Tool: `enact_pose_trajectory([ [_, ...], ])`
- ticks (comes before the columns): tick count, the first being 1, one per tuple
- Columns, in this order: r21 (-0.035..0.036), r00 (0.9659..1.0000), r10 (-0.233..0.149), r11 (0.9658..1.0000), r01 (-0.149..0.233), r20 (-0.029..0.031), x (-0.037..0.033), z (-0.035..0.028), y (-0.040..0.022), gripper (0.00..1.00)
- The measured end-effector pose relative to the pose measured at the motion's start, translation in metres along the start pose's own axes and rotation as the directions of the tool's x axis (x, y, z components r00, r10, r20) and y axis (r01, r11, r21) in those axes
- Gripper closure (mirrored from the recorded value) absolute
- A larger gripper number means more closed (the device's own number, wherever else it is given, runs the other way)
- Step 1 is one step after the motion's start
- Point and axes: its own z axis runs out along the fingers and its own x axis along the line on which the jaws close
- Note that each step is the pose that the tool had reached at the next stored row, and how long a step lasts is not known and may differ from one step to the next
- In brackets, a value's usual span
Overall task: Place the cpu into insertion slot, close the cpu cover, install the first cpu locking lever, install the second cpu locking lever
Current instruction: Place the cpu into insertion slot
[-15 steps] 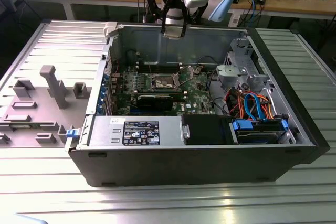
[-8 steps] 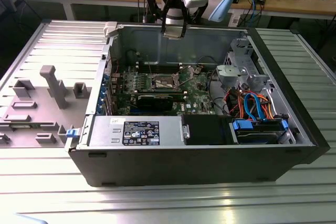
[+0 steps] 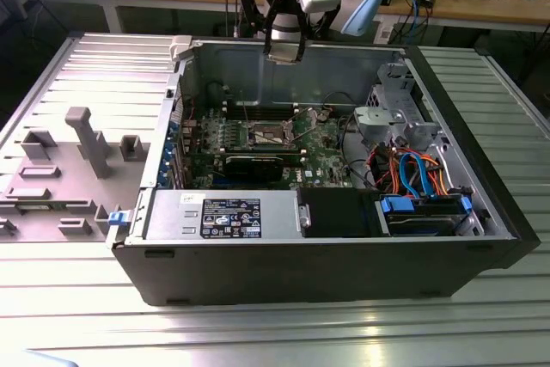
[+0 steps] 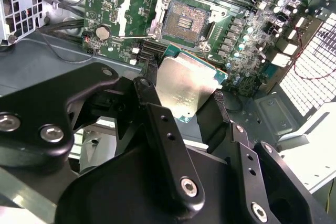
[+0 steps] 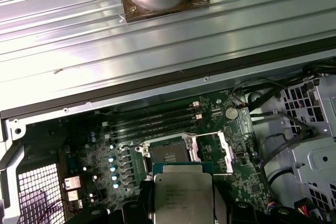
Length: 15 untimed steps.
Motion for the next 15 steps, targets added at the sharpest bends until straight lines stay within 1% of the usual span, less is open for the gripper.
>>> enact_pose_trajectory([
  [15,-0.0002,0.9999,0.011,0.9999,-0.011,0.001,0.0,0.0,0.0,0.45],
])
